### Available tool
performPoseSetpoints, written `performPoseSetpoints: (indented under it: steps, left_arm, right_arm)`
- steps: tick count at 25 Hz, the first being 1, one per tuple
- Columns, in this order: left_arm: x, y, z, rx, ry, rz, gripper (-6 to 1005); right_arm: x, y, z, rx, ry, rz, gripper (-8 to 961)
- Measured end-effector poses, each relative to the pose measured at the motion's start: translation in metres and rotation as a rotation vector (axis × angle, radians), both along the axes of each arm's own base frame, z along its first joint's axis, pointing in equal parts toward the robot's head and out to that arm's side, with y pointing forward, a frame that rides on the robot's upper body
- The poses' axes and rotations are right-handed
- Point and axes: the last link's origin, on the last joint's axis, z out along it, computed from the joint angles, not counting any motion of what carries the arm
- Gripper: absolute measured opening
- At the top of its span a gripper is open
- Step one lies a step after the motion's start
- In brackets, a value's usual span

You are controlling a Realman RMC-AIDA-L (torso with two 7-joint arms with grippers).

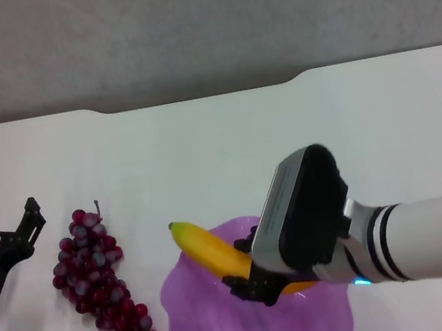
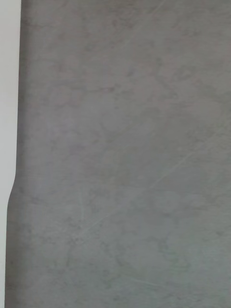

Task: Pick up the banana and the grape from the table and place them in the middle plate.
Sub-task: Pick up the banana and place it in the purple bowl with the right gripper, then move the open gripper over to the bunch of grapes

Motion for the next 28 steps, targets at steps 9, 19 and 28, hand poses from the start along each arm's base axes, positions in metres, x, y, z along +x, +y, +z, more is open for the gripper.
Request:
performPoseSetpoints:
  steps: [9, 19, 28]
  left_arm:
    - [-0.001, -0.001, 0.000, 0.001, 0.000, 0.005, 820]
    - [-0.002, -0.002, 0.000, -0.001, 0.000, 0.006, 820]
    - [-0.002, -0.002, 0.000, 0.000, -0.001, 0.007, 820]
  right_arm:
    - [-0.003, 0.001, 0.001, 0.030, 0.024, 0.024, 643]
    - [0.016, 0.023, 0.037, 0.294, 0.161, -0.010, 820]
    - [0.066, 0.028, 0.061, 0.623, 0.233, -0.008, 819]
